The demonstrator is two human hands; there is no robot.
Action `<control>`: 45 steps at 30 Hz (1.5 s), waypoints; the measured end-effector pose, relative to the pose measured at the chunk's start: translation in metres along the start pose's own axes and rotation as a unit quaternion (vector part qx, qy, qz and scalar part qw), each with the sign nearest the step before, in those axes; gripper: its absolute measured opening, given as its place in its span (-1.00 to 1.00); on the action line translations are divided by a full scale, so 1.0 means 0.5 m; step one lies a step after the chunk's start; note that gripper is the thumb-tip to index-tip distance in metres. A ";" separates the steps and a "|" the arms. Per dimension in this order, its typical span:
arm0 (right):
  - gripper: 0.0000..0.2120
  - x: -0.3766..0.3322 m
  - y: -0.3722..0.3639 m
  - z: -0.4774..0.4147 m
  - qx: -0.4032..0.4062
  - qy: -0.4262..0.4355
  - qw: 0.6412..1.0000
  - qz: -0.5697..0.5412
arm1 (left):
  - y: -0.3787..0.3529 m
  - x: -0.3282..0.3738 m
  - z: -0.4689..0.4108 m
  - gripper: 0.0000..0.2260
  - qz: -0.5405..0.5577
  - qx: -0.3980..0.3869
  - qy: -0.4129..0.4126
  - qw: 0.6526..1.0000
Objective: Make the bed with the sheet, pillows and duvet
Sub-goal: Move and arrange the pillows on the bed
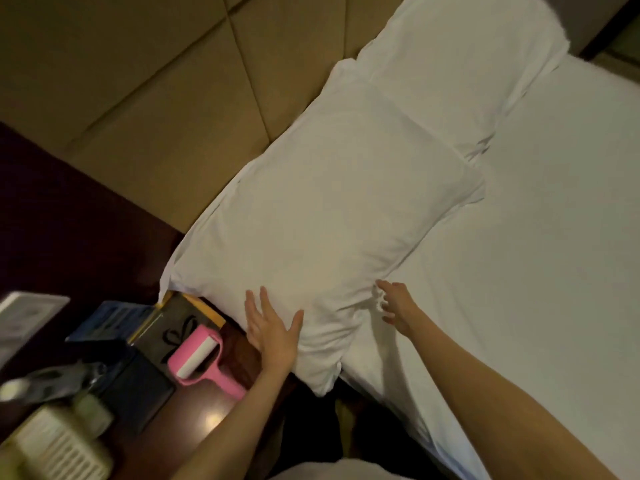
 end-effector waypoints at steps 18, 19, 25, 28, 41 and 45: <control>-0.35 -0.051 -0.051 -0.003 -0.087 0.048 0.993 -0.056 | -0.008 -0.105 0.067 -0.53 0.297 -0.046 0.216 0.929; -0.27 -0.055 -0.055 -0.003 -0.073 0.060 0.994 -0.053 | 0.009 -0.113 0.066 -0.54 0.256 -0.028 0.206 0.944; -0.27 -0.082 -0.029 -0.025 0.024 0.150 0.987 0.045 | -0.001 -0.166 0.100 -0.35 0.066 -0.085 0.219 0.970; -0.32 -0.098 -0.012 -0.041 0.041 0.161 0.984 0.060 | -0.001 -0.153 0.102 -0.20 -0.001 -0.047 0.157 0.987; -0.23 -0.237 0.016 -0.082 0.042 0.182 0.982 0.010 | -0.091 0.081 -0.011 0.09 -0.245 -0.072 -0.238 0.937; -0.27 -0.276 0.055 -0.095 0.071 0.202 0.975 0.063 | -0.127 0.130 -0.037 0.03 -0.276 -0.033 -0.300 0.912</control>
Point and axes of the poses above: each hand's wrist, its own z-axis away from the middle knuckle, its own y-axis out of the back of the hand, x = y × z, the point moved 4 cm from there along -z, towards the middle knuckle, and after that the axes turned 6 degrees about z, right-handed, at the moved point
